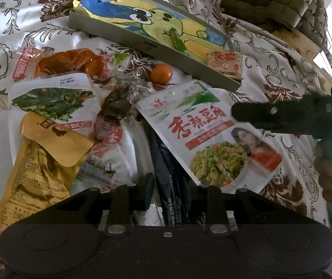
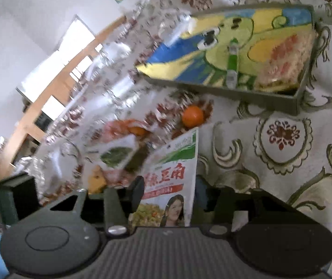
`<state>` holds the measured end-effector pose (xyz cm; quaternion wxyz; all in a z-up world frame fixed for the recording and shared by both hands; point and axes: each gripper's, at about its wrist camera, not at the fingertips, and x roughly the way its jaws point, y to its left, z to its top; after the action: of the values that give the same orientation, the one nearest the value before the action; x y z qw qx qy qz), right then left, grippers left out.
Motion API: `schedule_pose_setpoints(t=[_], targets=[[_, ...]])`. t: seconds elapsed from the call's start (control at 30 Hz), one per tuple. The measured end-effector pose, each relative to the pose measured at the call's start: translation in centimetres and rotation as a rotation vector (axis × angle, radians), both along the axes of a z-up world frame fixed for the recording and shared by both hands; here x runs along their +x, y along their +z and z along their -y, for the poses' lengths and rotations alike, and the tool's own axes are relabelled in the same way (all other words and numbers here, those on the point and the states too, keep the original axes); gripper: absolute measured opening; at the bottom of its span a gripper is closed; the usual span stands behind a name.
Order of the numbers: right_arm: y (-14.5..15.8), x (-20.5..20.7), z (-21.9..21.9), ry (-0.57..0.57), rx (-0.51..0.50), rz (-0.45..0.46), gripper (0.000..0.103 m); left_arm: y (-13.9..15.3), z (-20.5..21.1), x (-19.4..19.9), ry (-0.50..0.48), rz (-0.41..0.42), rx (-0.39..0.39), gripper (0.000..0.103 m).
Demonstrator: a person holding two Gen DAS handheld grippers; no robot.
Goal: Organize snacks
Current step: 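Lift the spicy-bean pouch with the right tool while the left tool reaches the dark blue packet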
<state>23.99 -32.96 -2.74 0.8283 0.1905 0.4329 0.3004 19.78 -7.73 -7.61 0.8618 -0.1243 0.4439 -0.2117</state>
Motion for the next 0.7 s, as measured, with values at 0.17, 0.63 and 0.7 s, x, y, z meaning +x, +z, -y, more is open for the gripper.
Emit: schedule_pose_setpoints(t=[0.17,0.63,0.7], targets=[[-0.6,1.0,1.7,-0.039,0.175,-0.064,0.045,0.1,0.2,0.1,-0.005,0.006,0.016,0.029],[-1.5,1.0,-1.4,-0.017,0.047,-0.06,0.006,0.3,0.5,0.4,0.004,0.0,0.012,0.031],[-0.9,0.5,-1.2,-0.041,0.016,-0.02,0.006,0.3,0.6,0.4,0.005,0.001,0.011,0.031]])
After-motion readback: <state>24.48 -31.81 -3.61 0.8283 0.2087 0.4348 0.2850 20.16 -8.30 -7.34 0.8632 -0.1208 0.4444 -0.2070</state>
